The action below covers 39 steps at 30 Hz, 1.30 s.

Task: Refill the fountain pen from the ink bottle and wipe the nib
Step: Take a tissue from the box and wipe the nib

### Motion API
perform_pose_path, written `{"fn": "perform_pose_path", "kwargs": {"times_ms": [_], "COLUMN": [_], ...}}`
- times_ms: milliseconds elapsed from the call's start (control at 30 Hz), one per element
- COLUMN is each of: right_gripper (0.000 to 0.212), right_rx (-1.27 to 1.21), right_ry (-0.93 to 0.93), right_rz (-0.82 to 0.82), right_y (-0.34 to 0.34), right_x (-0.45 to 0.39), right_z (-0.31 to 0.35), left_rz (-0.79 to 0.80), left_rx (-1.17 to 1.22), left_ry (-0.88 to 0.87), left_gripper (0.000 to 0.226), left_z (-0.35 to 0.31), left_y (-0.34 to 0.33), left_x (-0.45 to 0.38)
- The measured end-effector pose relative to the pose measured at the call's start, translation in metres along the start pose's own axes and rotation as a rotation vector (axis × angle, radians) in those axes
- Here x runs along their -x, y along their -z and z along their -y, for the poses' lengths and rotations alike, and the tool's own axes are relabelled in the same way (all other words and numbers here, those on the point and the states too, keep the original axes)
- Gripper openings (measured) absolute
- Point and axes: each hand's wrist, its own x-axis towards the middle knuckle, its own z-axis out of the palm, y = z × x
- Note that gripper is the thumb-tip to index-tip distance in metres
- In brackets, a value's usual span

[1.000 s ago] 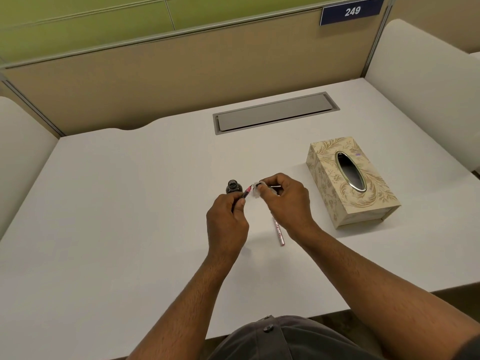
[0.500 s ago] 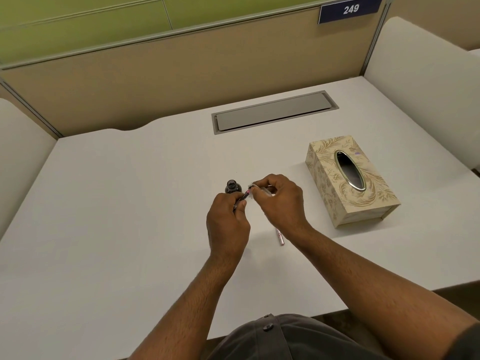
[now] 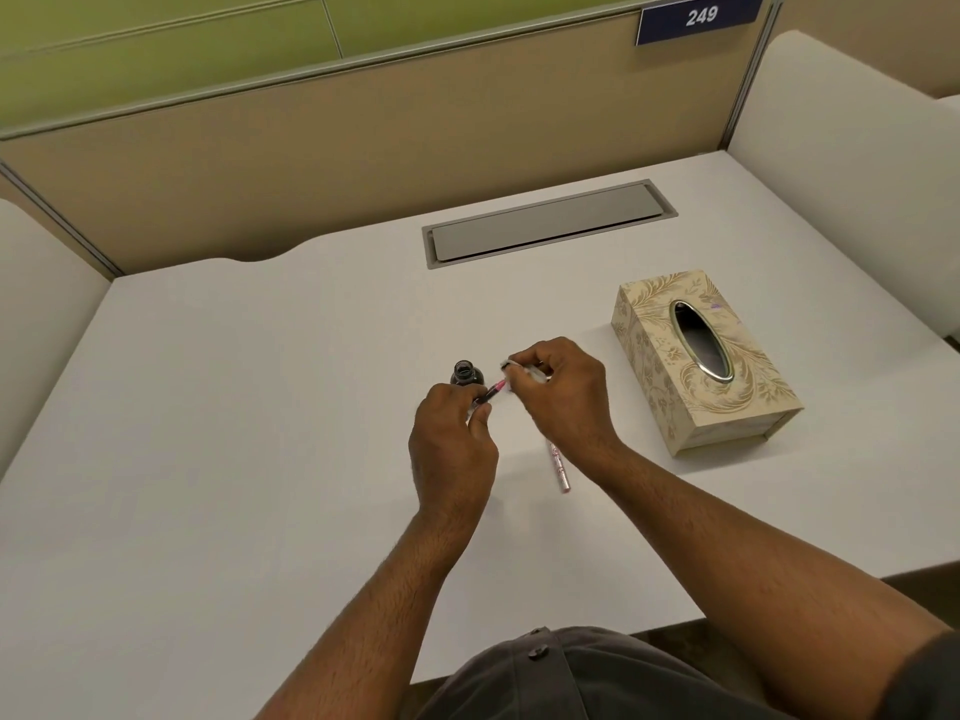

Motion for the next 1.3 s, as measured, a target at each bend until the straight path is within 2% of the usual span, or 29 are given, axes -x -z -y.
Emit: {"fn": "perform_pose_path", "kwargs": {"times_ms": [100, 267, 433, 500, 533, 600, 667, 700, 767, 900, 1067, 1300], "right_gripper": [0.008, 0.006, 0.008, 0.008, 0.007, 0.008, 0.012, 0.013, 0.014, 0.01, 0.01, 0.01], "right_rx": [0.024, 0.091, 0.24, 0.21, 0.133, -0.189, -0.644, -0.799, -0.947, -1.06, -1.075, -1.088], "right_ry": [0.056, 0.28, 0.387, 0.31, 0.209, -0.112, -0.374, -0.445, -0.519, -0.601, -0.604, -0.679], "right_rz": [-0.071, 0.048, 0.092, 0.086, 0.08, 0.144, 0.258, 0.295, 0.352, 0.414, 0.444, 0.406], "right_y": [0.007, -0.002, -0.01, -0.009, -0.007, -0.001, 0.005, 0.008, 0.01, 0.013, 0.018, 0.009], "right_x": [-0.007, 0.014, 0.019, 0.019, 0.016, 0.008, 0.001, -0.002, -0.003, -0.004, -0.006, -0.001], "right_z": [-0.001, -0.003, -0.023, -0.03, -0.029, -0.02, -0.009, -0.004, 0.001, 0.001, 0.0, -0.002], "left_rz": [-0.01, -0.034, -0.08, -0.086, -0.084, -0.062, -0.035, -0.027, -0.023, -0.022, -0.012, -0.102], "left_rx": [-0.001, 0.064, 0.101, 0.105, 0.114, 0.153, 0.203, 0.219, 0.228, 0.197, 0.138, -0.2], "left_ry": [0.021, 0.06, 0.02, -0.012, -0.017, -0.015, -0.01, -0.004, 0.01, -0.018, -0.104, -0.354], "left_gripper": [0.023, 0.02, 0.017, 0.017, 0.017, 0.017, 0.017, 0.017, 0.016, 0.014, 0.005, 0.006], "left_z": [0.001, -0.003, -0.009, -0.01, -0.01, -0.009, -0.007, -0.006, -0.006, -0.005, -0.005, 0.003], "left_y": [0.002, 0.002, 0.006, 0.008, 0.009, 0.008, 0.005, 0.004, 0.003, 0.003, 0.004, 0.006], "left_x": [-0.002, -0.004, -0.006, -0.009, -0.011, -0.011, -0.009, -0.008, -0.006, -0.007, -0.011, -0.009]}}
